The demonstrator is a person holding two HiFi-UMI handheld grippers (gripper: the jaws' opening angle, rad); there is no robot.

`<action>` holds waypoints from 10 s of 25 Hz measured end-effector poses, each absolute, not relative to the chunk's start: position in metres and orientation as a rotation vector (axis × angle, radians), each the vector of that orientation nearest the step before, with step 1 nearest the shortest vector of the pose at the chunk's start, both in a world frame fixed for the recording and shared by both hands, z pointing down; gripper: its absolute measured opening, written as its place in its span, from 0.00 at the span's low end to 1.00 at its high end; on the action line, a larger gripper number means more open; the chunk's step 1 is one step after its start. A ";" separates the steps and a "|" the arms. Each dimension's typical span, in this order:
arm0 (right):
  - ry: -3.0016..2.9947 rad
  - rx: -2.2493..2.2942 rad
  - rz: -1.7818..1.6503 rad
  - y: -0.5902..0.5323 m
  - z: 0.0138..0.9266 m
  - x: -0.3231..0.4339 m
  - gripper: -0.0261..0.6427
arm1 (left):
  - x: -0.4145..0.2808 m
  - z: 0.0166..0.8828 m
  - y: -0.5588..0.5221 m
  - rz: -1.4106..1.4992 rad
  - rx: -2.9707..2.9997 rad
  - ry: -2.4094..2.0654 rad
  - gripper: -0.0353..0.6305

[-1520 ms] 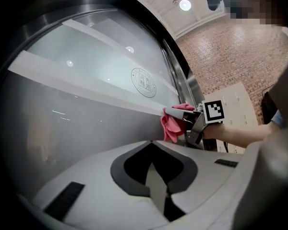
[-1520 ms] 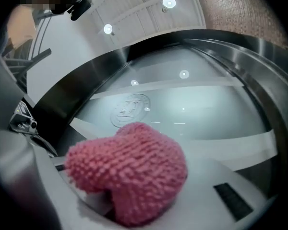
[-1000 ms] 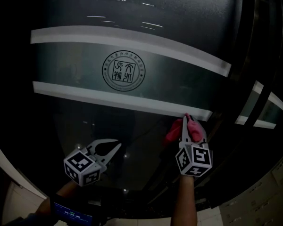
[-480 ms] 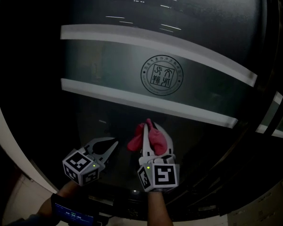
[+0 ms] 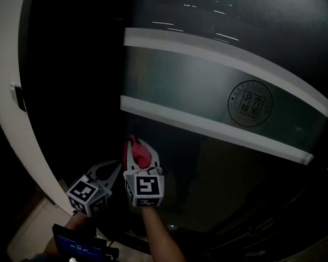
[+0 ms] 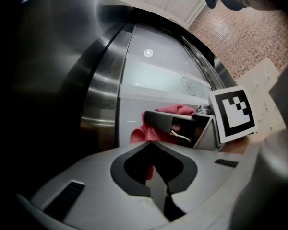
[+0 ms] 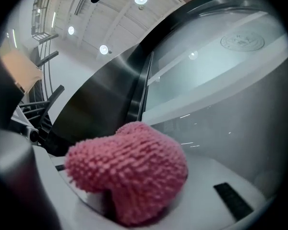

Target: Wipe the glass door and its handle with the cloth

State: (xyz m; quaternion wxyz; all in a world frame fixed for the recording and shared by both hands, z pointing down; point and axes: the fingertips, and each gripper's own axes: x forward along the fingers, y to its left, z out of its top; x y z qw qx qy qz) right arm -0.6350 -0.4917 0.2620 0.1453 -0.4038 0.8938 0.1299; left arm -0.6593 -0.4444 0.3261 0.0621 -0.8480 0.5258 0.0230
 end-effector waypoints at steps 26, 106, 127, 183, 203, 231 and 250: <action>2.296 -1.770 0.491 -0.481 0.273 -0.319 0.12 | -0.431 0.330 -0.441 0.145 -2.839 1.144 0.08; 2.078 -2.126 0.279 -0.459 0.351 -0.138 0.12 | -0.327 0.385 -0.414 0.103 -2.913 1.042 0.08; 1.680 -2.391 0.348 -0.227 0.341 -0.114 0.12 | -0.178 0.385 -0.279 0.064 -3.090 0.184 0.08; 2.443 -1.504 0.624 -0.385 0.198 0.269 0.12 | 0.259 0.315 -0.309 0.162 -2.890 1.005 0.08; 2.300 -1.717 0.697 -0.351 0.192 0.595 0.12 | 0.439 0.318 -0.331 0.172 -2.835 1.160 0.08; 2.387 -1.453 0.610 -0.368 0.245 0.436 0.12 | 0.338 0.339 -0.343 0.148 -2.710 1.388 0.08; 2.576 -1.329 0.558 -0.397 0.293 0.312 0.12 | 0.272 0.346 -0.334 0.105 -2.667 1.463 0.08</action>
